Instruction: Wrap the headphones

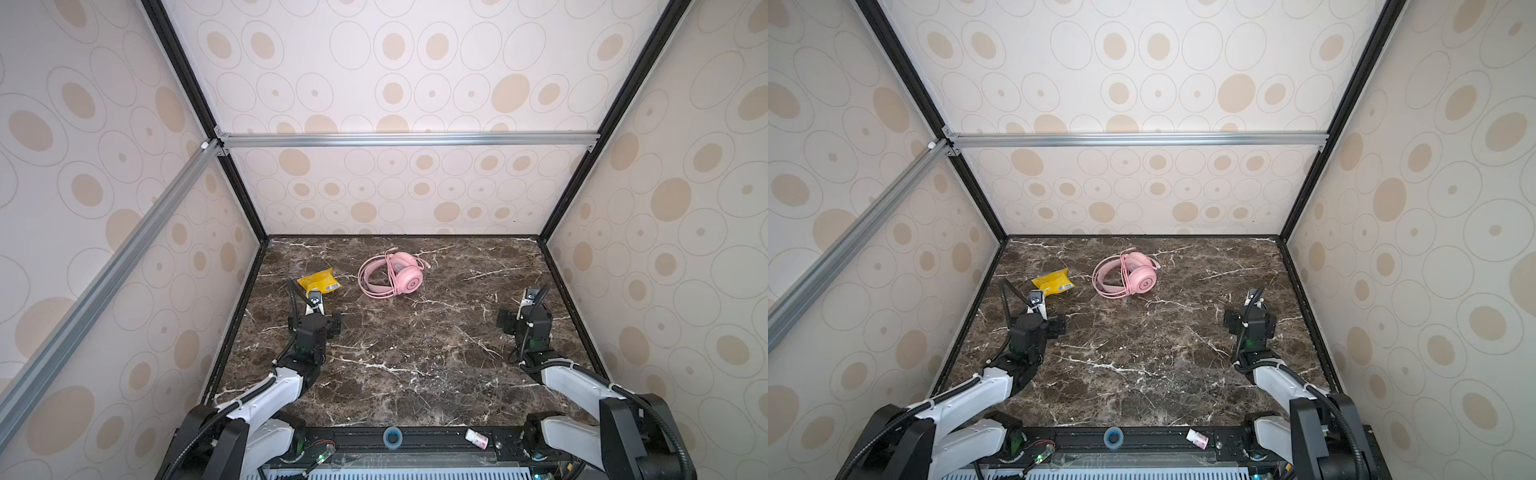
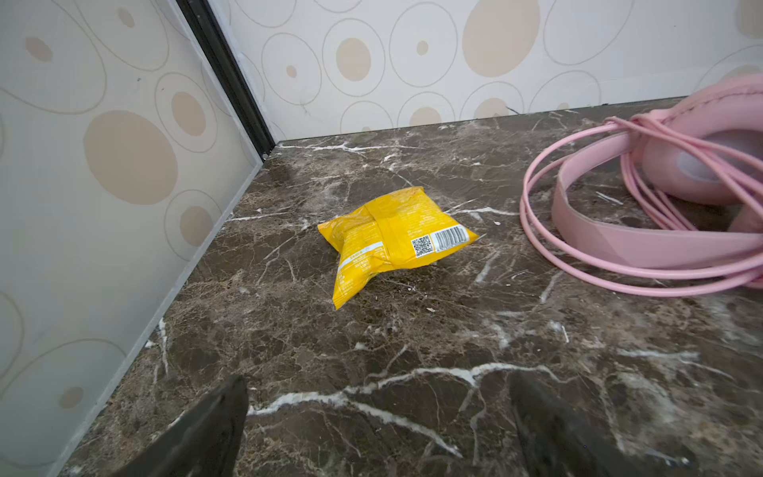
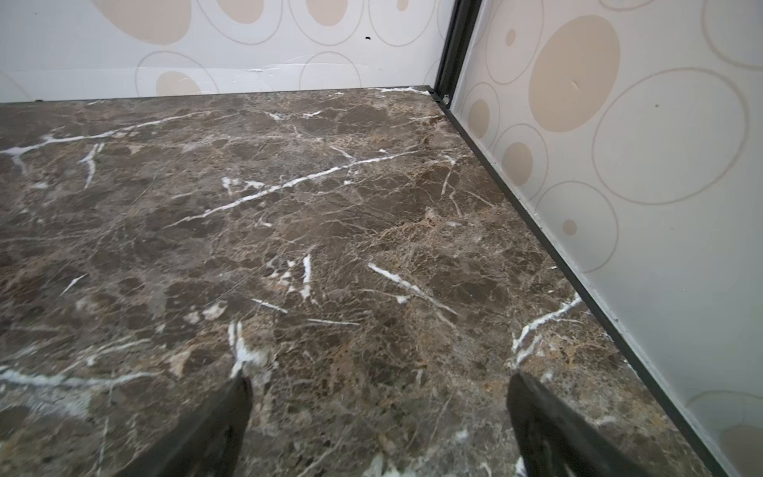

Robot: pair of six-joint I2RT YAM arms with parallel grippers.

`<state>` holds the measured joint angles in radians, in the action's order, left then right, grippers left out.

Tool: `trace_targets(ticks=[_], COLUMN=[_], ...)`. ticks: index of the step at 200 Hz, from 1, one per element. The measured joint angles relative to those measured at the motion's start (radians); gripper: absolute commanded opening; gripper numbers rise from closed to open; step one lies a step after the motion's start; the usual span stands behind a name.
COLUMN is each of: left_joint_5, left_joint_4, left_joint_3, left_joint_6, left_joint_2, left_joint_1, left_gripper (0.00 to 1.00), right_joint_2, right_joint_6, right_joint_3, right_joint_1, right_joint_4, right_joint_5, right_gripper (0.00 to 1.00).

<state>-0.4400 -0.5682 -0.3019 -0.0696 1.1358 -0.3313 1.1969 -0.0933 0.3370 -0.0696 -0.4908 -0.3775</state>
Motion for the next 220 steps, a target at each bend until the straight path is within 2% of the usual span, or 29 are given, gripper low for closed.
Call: trace_targets(ticks=[23, 47, 84, 110, 159, 220], left_joint_5=[-0.016, -0.018, 0.005, 0.070, 0.259, 0.352], left_joint_4=[-0.177, -0.318, -0.415, -0.454, -0.589, -0.686], left_joint_3=[0.024, 0.039, 0.027, 0.006, 0.031, 0.060], left_joint_6=[0.043, 0.053, 0.084, 0.103, 0.071, 0.062], left_joint_2=[0.084, 0.192, 0.315, 0.348, 0.412, 0.436], left_joint_1=[0.013, 0.047, 0.089, 0.144, 0.296, 0.306], left_gripper=[0.98, 0.98, 0.98, 0.98, 0.98, 0.98], right_joint_2=[0.078, 0.166, 0.263, 0.310, 0.325, 0.330], right_joint_6=[0.001, 0.024, 0.058, 0.061, 0.072, 0.086], right_joint_3=[0.006, 0.036, 0.073, 0.080, 0.087, 0.089], right_joint_1=[0.022, 0.027, 0.029, 0.039, 0.039, 0.038], right_joint_4=[-0.058, -0.114, -0.189, -0.230, -0.237, -0.272], right_joint_5=[0.035, 0.126, 0.241, 0.271, 0.299, 0.312], right_gripper=[1.00, 1.00, 1.00, 1.00, 1.00, 1.00])
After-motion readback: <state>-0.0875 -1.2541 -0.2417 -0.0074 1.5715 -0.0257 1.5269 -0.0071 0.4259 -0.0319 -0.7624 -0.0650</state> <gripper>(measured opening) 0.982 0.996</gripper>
